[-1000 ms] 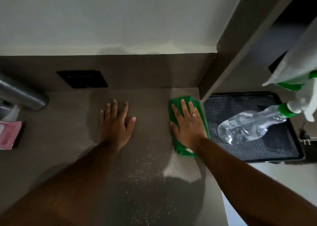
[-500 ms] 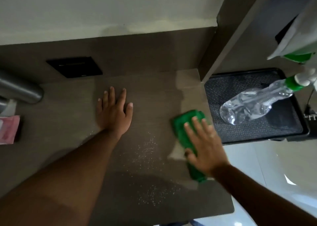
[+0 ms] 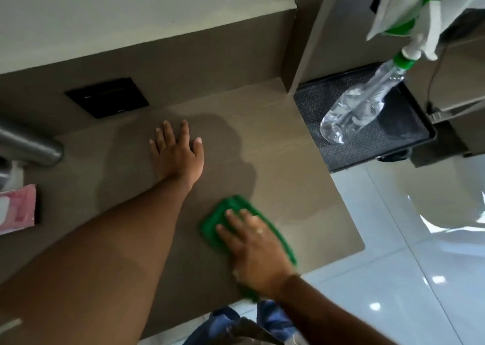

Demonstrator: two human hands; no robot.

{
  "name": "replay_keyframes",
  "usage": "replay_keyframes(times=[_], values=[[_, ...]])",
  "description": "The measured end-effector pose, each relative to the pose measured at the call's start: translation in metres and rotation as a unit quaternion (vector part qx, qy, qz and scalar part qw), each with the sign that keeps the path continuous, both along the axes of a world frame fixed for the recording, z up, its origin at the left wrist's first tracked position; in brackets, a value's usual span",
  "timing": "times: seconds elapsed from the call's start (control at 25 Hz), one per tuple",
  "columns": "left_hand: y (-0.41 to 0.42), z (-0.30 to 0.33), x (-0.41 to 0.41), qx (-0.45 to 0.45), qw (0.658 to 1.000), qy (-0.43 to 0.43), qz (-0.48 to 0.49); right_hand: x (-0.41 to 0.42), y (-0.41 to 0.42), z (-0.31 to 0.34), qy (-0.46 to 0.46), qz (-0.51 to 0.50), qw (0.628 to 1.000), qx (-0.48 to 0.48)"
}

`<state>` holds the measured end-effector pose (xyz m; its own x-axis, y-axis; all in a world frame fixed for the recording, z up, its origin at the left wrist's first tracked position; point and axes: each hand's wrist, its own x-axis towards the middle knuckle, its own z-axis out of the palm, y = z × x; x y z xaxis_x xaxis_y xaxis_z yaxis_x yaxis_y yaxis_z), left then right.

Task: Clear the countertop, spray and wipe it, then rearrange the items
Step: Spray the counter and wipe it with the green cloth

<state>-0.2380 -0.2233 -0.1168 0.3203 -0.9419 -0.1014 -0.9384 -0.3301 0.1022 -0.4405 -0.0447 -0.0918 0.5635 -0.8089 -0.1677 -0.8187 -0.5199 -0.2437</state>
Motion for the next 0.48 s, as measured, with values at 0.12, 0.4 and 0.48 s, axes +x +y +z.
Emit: replay_keyframes(times=[0.12,0.4,0.48], values=[[0.003,0.001,-0.001,0.001,1.000,0.012,-0.009,-0.090,-0.012,0.004,0.036,-0.258,0.965,-0.034],[0.002,-0.002,-0.004,-0.004,1.000,0.028,-0.010,0.038,0.019,-0.009,0.012,-0.233,0.972,-0.041],[0.003,-0.004,-0.001,-0.009,1.000,0.024,-0.016,0.083,0.043,-0.004,-0.016,-0.099,0.995,-0.004]])
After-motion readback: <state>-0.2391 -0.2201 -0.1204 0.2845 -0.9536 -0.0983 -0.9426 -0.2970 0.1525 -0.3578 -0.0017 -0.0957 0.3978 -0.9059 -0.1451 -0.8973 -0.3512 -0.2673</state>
